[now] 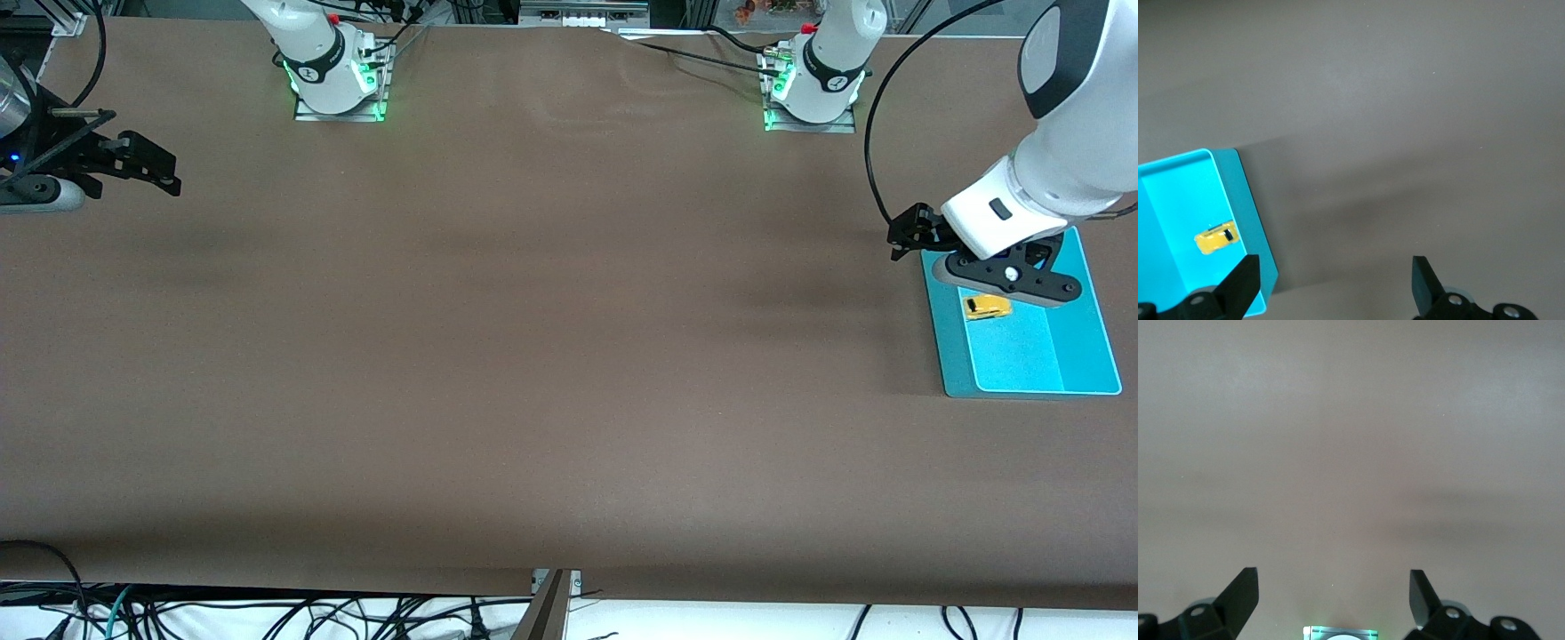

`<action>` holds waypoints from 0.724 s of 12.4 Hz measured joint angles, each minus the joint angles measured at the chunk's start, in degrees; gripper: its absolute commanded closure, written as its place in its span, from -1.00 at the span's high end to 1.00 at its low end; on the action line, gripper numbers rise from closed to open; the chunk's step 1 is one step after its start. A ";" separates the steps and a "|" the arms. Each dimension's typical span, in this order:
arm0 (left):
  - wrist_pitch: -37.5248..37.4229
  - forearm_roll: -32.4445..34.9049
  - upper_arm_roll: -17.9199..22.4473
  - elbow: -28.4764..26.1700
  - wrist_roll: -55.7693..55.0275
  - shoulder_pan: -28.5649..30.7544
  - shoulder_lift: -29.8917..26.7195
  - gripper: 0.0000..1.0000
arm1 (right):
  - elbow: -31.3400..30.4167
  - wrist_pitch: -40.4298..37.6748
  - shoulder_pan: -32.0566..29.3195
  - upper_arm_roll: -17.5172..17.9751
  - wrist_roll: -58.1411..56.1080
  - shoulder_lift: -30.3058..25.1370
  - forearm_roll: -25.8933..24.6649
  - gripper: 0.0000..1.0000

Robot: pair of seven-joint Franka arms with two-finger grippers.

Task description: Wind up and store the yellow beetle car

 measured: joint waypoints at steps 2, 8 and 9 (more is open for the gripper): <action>0.07 -1.31 0.13 -1.31 -5.18 -0.35 -1.26 1.00 | 0.00 0.00 0.00 0.00 0.00 0.00 0.00 1.00; 1.27 -1.38 0.73 -1.67 -8.60 2.43 -1.72 1.00 | 0.00 -1.03 0.00 0.01 0.00 0.00 0.07 1.00; 1.35 -1.38 0.73 -1.68 -8.67 2.55 -1.86 1.00 | 0.00 -1.22 0.01 0.01 0.01 0.00 0.28 1.00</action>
